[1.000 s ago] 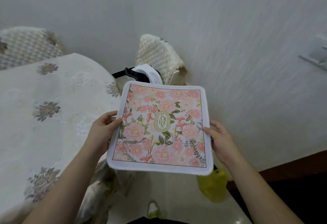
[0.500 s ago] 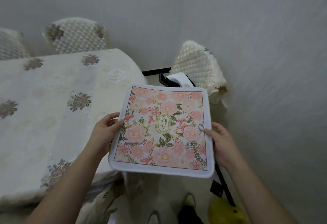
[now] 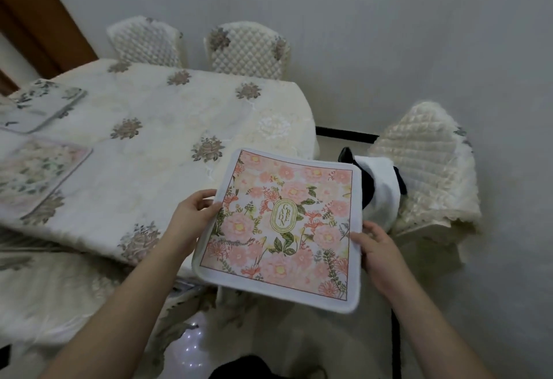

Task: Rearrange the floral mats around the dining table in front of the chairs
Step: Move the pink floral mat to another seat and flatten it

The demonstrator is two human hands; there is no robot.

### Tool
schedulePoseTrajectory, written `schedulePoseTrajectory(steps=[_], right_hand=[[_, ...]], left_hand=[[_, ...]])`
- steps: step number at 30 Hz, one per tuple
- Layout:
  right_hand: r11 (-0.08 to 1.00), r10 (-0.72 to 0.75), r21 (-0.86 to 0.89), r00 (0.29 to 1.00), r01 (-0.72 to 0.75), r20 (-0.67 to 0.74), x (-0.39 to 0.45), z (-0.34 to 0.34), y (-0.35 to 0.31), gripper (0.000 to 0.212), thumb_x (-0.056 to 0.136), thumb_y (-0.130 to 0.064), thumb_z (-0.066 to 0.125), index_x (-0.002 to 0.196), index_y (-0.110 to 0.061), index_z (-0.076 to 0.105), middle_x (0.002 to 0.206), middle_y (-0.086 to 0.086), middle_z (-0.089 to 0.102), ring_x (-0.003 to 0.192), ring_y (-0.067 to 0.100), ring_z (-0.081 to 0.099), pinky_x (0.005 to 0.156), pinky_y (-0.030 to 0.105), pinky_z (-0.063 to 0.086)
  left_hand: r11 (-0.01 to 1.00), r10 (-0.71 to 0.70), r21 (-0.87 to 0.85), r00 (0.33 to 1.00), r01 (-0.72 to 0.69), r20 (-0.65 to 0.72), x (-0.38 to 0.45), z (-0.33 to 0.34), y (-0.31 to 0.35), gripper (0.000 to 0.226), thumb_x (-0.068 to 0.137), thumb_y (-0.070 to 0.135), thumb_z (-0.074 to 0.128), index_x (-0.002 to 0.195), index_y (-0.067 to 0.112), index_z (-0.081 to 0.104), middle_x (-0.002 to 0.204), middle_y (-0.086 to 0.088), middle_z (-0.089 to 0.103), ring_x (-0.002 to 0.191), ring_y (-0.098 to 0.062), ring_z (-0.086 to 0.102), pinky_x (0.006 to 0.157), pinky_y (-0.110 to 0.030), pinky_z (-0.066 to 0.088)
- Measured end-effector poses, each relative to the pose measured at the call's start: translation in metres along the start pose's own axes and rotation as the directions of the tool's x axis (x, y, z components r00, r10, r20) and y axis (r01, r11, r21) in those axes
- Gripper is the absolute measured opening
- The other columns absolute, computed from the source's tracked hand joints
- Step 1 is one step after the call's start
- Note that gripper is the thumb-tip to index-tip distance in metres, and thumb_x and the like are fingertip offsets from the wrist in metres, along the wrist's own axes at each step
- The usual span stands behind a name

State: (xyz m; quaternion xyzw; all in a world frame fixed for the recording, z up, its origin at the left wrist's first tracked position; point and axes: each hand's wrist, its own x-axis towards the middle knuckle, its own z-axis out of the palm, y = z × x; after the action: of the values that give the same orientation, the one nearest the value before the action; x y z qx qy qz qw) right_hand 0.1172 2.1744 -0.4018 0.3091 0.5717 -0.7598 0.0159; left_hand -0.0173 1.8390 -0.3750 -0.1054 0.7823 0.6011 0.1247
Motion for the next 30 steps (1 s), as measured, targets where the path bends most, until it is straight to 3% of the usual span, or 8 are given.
schedulePoseTrajectory(steps=[9, 12, 16, 20, 23, 30], right_hand=[[0.986, 0.116, -0.143, 0.976, -0.09, 0.185, 0.051, 0.069, -0.008, 0.022, 0.094, -0.006, 0.057, 0.113, -0.016, 0.058, 0.098, 0.012, 0.075, 0.084, 0.03, 0.075, 0.06, 0.037, 0.059], [0.977, 0.155, -0.181, 0.962, -0.115, 0.224, 0.064, 0.096, -0.005, 0.023, 0.095, -0.003, 0.054, 0.115, -0.014, 0.056, 0.104, 0.016, 0.073, 0.088, 0.032, 0.074, 0.065, 0.04, 0.059], [0.954, 0.214, -0.266, 0.938, -0.14, 0.272, 0.079, 0.135, 0.0, 0.026, 0.095, 0.0, 0.052, 0.12, -0.009, 0.054, 0.113, 0.019, 0.07, 0.098, 0.036, 0.07, 0.083, 0.051, 0.058], [0.933, 0.256, -0.325, 0.92, -0.155, 0.298, 0.086, 0.172, 0.003, 0.026, 0.094, 0.002, 0.049, 0.117, -0.007, 0.055, 0.111, 0.018, 0.071, 0.098, 0.035, 0.07, 0.066, 0.039, 0.058], [0.926, 0.281, -0.338, 0.903, -0.166, 0.326, 0.094, 0.196, 0.005, 0.026, 0.093, 0.004, 0.049, 0.117, -0.006, 0.054, 0.107, 0.017, 0.072, 0.092, 0.031, 0.072, 0.066, 0.037, 0.059], [0.903, 0.357, -0.382, 0.839, -0.197, 0.41, 0.108, 0.243, 0.016, 0.03, 0.092, 0.005, 0.049, 0.117, -0.011, 0.053, 0.112, 0.016, 0.068, 0.095, 0.033, 0.071, 0.068, 0.039, 0.06]], left_hand=[[0.996, 0.024, 0.093, 0.973, -0.002, -0.231, 0.019, -0.047, -0.005, 0.017, 0.093, 0.029, 0.065, 0.091, 0.045, 0.064, 0.091, 0.007, 0.073, 0.083, -0.015, 0.071, 0.069, -0.036, 0.058], [0.994, 0.017, 0.109, 0.959, 0.014, -0.283, 0.032, -0.066, -0.011, 0.019, 0.092, 0.029, 0.065, 0.088, 0.048, 0.063, 0.087, 0.014, 0.071, 0.077, -0.008, 0.069, 0.064, -0.028, 0.055], [0.991, -0.001, 0.128, 0.949, 0.044, -0.314, 0.055, -0.094, -0.02, 0.015, 0.092, 0.029, 0.065, 0.105, 0.038, 0.065, 0.091, 0.01, 0.071, 0.076, -0.009, 0.07, 0.058, -0.022, 0.052], [0.985, -0.016, 0.156, 0.938, 0.074, -0.347, 0.075, -0.124, -0.031, 0.016, 0.092, 0.03, 0.064, 0.108, 0.032, 0.065, 0.09, 0.007, 0.071, 0.077, -0.01, 0.069, 0.062, -0.024, 0.051], [0.981, -0.039, 0.161, 0.923, 0.108, -0.383, 0.088, -0.145, -0.039, 0.016, 0.092, 0.029, 0.066, 0.107, 0.031, 0.064, 0.087, 0.012, 0.068, 0.075, -0.003, 0.064, 0.057, -0.016, 0.043], [0.973, -0.086, 0.16, 0.902, 0.167, -0.423, 0.116, -0.182, -0.05, 0.014, 0.092, 0.025, 0.068, 0.105, 0.025, 0.064, 0.089, 0.006, 0.069, 0.077, -0.005, 0.062, 0.057, -0.017, 0.04]])
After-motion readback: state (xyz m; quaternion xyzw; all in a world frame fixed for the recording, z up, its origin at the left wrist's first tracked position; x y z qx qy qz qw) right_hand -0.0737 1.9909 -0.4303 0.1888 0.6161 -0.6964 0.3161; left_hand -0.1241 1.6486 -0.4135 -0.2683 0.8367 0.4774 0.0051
